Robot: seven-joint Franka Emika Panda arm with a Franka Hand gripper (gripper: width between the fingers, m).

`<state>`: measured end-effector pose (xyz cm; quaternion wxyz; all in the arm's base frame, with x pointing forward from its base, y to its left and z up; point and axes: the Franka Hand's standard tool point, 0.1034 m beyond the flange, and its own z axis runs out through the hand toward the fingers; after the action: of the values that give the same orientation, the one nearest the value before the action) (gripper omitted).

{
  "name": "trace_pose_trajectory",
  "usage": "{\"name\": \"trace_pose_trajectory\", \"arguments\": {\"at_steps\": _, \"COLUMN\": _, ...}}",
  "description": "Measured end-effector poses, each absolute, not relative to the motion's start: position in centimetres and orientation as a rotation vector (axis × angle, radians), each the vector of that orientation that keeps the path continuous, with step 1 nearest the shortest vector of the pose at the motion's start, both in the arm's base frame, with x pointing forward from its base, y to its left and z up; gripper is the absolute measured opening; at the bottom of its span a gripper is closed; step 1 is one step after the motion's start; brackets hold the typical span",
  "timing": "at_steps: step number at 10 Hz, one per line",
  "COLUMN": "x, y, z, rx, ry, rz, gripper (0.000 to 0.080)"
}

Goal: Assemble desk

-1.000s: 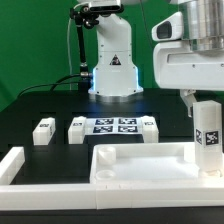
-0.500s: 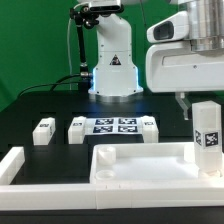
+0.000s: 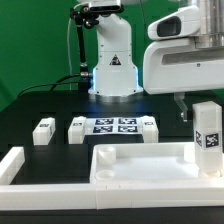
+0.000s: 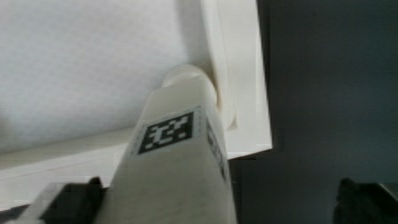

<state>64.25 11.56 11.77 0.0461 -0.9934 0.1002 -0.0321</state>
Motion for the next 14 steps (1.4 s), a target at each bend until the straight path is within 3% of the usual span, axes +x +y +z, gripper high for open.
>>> {"name": "trace_pose_trajectory", "arguments": {"at_steps": 2, "x": 64.24, "y": 11.6, "z": 11.77, "rx": -3.026, "ry": 0.341, "rz": -0.095, "gripper": 0.039}}
{"name": "trace_pose_trajectory", "arguments": {"at_steps": 3, "x": 64.2, "y": 11.44, "z": 11.72, "rx": -3.027, "ry": 0.35, "rz": -0.093, "gripper": 0.039}}
{"name": "trace_pose_trajectory", "arguments": {"at_steps": 4, "x": 64.22, "y": 11.23, "z": 11.7, "rx": -3.016, "ry": 0.43, "rz": -0.089, "gripper": 0.0297}}
{"name": "trace_pose_trajectory", "arguments": {"at_steps": 7, "x": 64.22, "y": 11.12, "z": 11.67, "rx": -2.963, "ry": 0.691, "rz": -0.076, "gripper": 0.0297}}
{"name": "trace_pose_trajectory", "arguments": {"at_steps": 11, "x": 63.8, "y": 11.85, "z": 11.31, "rx": -2.561, "ry": 1.581, "rz": -0.029, "gripper": 0.0297}}
{"name": "trace_pose_trajectory", "arguments": {"at_steps": 14, "x": 63.78, "y": 12.04, "z": 11.31, "rx": -2.375, "ry": 1.816, "rz": 0.008, "gripper": 0.0297}}
